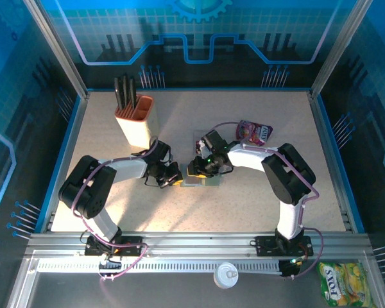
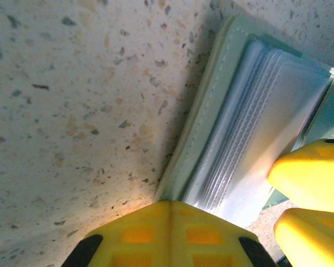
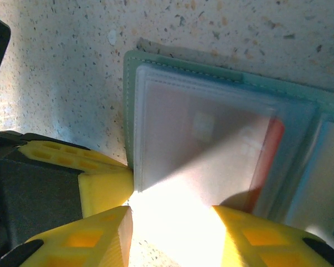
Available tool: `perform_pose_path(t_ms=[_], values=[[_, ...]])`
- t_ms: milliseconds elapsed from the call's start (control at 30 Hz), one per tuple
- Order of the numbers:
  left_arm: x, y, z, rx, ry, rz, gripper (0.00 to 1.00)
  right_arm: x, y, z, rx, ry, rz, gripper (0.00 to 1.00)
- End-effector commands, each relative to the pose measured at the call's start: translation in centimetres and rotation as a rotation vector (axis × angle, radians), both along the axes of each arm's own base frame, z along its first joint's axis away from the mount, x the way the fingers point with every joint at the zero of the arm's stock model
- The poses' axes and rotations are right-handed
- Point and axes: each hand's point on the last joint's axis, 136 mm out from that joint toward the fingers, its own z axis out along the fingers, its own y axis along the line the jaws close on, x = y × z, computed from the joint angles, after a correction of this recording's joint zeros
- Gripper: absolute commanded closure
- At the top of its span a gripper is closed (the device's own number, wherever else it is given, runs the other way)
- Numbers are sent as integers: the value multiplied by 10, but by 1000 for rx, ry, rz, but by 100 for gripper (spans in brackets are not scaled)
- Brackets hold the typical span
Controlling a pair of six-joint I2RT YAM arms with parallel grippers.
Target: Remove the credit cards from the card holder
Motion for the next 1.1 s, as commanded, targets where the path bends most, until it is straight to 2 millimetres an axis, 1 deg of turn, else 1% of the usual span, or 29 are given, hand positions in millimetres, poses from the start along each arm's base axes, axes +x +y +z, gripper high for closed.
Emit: perform_pose_path(t_ms=[0,133,333,500,600,767,833,967,1067], values=[[-1,3,-8,37,15,-10,100,-4,-9,-5,-66,4,8,57],[0,3,-7,40,13,-11,100,-2,-16,-2,-101,-20,7,57],[3,4,-2,41,-4,-9,100,-3,-23,-3,-115,-18,3,57],[7,-1,6,6,-12,-6,100,-3,-23,-5,-99,-13,-1,57],[10,-3,16,-3,-30,0,99,-2,-23,-5,-84,-12,-4,57],[21,-10,40,-59,-92,22,90,-3,-22,-7,-37,1,-11,57],[26,-13,48,-84,-112,31,88,-3,-22,-7,-21,3,-16,57],[35,-23,57,-124,-124,39,81,-3,-24,-10,0,12,-22,57],[39,-32,58,-149,-114,29,79,-4,-27,-13,15,26,-32,57]])
